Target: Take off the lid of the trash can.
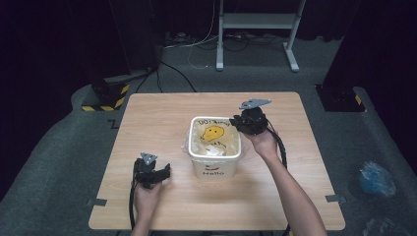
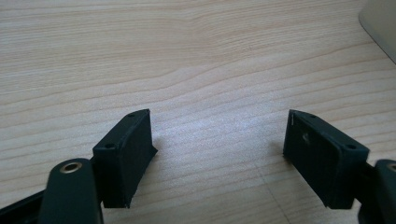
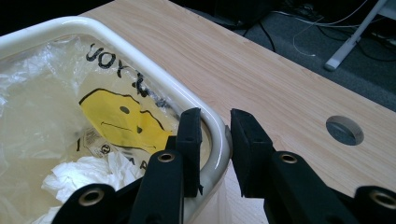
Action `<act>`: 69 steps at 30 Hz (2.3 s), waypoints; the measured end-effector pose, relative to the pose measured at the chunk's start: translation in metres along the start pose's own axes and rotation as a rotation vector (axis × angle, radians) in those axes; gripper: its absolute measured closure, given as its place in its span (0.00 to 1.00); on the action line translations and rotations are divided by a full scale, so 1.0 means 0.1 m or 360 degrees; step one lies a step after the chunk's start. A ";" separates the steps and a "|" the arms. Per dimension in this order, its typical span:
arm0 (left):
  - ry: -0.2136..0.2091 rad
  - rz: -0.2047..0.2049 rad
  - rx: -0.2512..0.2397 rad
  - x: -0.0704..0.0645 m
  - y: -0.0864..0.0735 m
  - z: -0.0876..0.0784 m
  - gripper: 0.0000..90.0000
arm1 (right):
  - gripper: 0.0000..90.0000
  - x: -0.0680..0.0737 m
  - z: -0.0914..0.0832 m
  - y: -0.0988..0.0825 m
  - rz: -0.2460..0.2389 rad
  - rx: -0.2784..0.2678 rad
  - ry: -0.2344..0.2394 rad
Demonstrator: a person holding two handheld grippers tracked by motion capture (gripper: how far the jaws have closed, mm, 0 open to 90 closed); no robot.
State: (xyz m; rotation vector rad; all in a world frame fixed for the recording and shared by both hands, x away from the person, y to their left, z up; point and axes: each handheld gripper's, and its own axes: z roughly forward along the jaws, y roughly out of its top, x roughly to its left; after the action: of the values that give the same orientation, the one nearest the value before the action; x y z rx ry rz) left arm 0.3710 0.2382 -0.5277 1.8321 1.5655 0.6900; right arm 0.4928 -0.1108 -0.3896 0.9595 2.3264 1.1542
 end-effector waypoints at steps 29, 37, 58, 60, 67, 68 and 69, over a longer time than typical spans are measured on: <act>0.0002 0.0001 -0.0001 0.00 0.00 0.00 0.27 | 0.85 -0.05 -0.19 0.05 0.0106 -0.0103 0.0098; 0.0002 0.0000 -0.0001 0.00 0.00 0.00 0.27 | 0.85 -0.05 -0.22 0.06 0.0135 -0.0128 0.0132; 0.0002 0.0001 -0.0001 0.00 0.00 0.00 0.27 | 0.86 -0.21 -0.38 -0.02 0.0169 -0.0151 0.0069; 0.0002 0.0001 -0.0001 0.00 0.00 0.00 0.27 | 0.86 -0.23 -0.40 -0.03 0.0178 -0.0153 0.0068; 0.0003 -0.0001 0.0001 0.00 0.00 0.00 0.27 | 0.86 -0.27 -0.48 -0.06 0.0186 -0.0182 0.0073; 0.0004 -0.0002 0.0001 0.00 0.00 0.00 0.27 | 0.86 -0.28 -0.50 -0.07 0.0186 -0.0186 0.0079; 0.0004 -0.0002 0.0000 0.00 0.00 0.00 0.27 | 0.86 -0.29 -0.52 -0.09 0.0188 -0.0185 0.0074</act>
State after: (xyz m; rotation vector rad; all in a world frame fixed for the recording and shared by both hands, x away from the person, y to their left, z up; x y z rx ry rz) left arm 0.3710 0.2379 -0.5277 1.8308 1.5686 0.6918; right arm 0.4792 -0.1645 -0.3648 1.0499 2.2361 1.3560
